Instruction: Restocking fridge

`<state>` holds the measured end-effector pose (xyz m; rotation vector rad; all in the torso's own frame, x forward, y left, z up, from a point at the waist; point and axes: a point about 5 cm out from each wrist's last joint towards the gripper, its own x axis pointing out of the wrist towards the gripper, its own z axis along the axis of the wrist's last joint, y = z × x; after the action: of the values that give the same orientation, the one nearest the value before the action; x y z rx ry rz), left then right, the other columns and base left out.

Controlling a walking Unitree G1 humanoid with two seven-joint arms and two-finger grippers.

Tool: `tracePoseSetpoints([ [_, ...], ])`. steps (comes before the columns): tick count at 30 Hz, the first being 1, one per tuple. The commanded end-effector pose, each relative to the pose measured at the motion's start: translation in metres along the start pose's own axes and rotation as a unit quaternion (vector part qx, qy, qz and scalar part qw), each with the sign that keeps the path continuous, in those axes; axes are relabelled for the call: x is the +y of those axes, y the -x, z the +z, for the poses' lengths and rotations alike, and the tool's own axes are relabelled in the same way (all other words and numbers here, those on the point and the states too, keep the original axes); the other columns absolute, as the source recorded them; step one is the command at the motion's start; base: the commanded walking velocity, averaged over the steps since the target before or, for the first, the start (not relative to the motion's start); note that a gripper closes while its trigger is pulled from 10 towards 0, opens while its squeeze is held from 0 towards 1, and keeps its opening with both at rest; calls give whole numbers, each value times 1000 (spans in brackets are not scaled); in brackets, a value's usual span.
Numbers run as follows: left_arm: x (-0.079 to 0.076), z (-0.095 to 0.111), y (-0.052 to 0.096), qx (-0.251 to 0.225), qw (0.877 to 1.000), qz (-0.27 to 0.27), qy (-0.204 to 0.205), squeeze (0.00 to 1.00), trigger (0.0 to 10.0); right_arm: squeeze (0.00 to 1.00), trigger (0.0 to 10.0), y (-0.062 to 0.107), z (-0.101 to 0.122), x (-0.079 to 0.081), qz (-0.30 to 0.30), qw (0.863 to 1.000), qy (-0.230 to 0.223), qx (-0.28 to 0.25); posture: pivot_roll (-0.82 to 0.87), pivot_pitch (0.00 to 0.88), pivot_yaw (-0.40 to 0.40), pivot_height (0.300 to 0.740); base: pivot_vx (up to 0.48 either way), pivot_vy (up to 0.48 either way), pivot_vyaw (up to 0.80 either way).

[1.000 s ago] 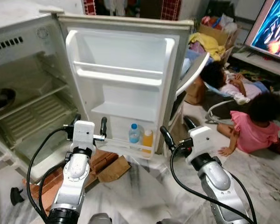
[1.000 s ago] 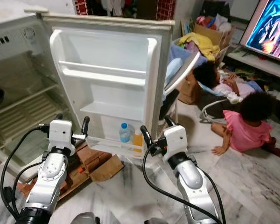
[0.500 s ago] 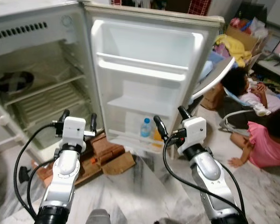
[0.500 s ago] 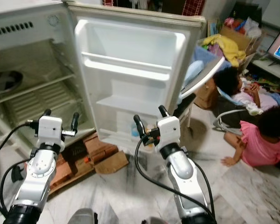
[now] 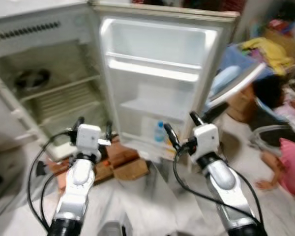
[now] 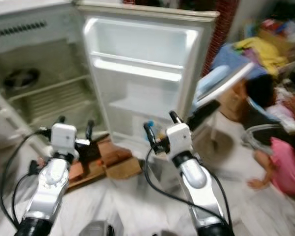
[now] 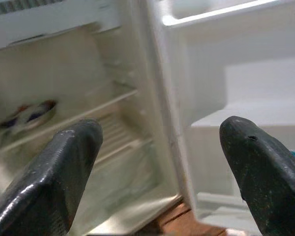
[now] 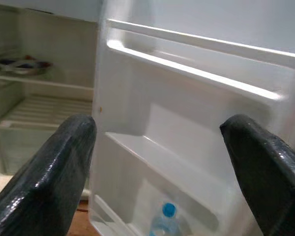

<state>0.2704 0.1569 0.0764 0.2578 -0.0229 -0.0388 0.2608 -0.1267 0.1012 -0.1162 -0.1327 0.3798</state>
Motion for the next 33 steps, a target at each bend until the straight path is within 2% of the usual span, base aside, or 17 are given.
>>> tracePoseSetpoints([
  [1,3,2,0,-3,1000,6,-6,0,10000,0,10000,-4,5,2,8,1000,2,-13,7,0,-35,740,0,-472,800],
  [11,4,0,-2,0,1000,7,-12,0,10000,0,10000,-3,7,1,9,1000,5,-16,-4,0,-33,740,0,-468,800],
  [25,3,-4,1,8,1000,7,-11,0,10000,0,10000,-5,5,0,8,1000,-3,-15,0,0,-35,740,0,-465,0],
  [29,3,-3,1,4,1000,7,-10,0,10000,0,10000,-4,4,1,31,999,-12,-9,0,0,-34,740,0,-398,0],
  [33,5,-5,4,9,1000,14,-2,0,10000,0,10000,-3,0,4,55,998,-15,4,0,0,-33,740,0,0,0],
])
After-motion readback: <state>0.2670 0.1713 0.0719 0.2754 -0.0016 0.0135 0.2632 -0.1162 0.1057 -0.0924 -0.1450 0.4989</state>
